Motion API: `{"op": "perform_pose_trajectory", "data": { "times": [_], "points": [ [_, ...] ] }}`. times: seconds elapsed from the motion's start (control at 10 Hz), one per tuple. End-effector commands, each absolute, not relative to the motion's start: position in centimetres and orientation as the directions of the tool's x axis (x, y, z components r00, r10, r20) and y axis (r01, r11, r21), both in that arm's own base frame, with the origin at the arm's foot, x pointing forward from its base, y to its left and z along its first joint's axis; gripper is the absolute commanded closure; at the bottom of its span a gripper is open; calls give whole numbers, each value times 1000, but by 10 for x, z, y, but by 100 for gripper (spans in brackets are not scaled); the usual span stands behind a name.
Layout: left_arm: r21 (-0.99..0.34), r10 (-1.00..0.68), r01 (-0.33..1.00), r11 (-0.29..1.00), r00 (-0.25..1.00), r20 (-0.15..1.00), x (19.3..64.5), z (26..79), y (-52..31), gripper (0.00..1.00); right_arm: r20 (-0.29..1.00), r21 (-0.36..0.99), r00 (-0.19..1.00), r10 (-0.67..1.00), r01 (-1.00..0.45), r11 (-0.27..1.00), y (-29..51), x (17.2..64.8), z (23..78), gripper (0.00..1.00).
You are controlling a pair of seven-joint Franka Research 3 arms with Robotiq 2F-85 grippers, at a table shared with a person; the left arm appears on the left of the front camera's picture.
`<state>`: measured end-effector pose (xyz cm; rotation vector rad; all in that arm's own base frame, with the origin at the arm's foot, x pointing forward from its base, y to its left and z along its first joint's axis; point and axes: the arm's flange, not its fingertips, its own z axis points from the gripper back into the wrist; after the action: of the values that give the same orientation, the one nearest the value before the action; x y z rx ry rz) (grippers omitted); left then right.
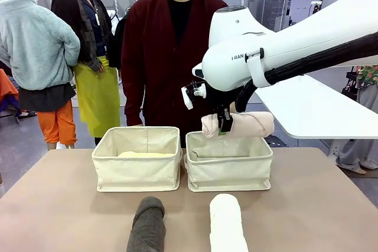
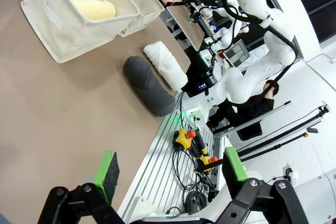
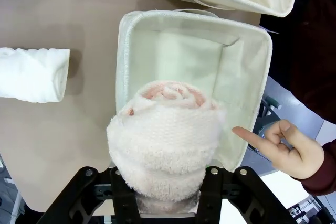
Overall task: Divide the towels into two baskets.
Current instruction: Pick up one hotel-folded towel from the bottom of the table and place it in the Fabric basket indicated by the person.
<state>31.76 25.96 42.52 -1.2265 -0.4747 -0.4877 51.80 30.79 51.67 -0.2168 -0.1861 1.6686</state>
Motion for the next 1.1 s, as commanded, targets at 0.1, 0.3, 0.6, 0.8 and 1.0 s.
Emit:
{"op": "perform_pose_trajectory", "data": {
  "times": [0.1,0.3,0.6,0.8,1.0],
  "points": [
    [-761,-101,595,258,800,591,309,427,258,0,-22,-182,-145,989,-972,-147,321,565,507,63],
    [-761,-101,595,258,800,591,309,427,258,0,-13,-141,-123,992,-982,-124,324,587,489,63],
    [-761,-101,595,258,800,591,309,427,258,0,-17,-102,-70,997,-992,-71,326,609,460,63],
    [-761,-101,595,258,800,591,309,427,258,0,-16,-51,-42,999,-998,-43,328,617,442,43],
    [-761,-101,595,258,800,591,309,427,258,0,-19,-27,-19,1000,-999,-20,328,620,432,4]
  ]
}}
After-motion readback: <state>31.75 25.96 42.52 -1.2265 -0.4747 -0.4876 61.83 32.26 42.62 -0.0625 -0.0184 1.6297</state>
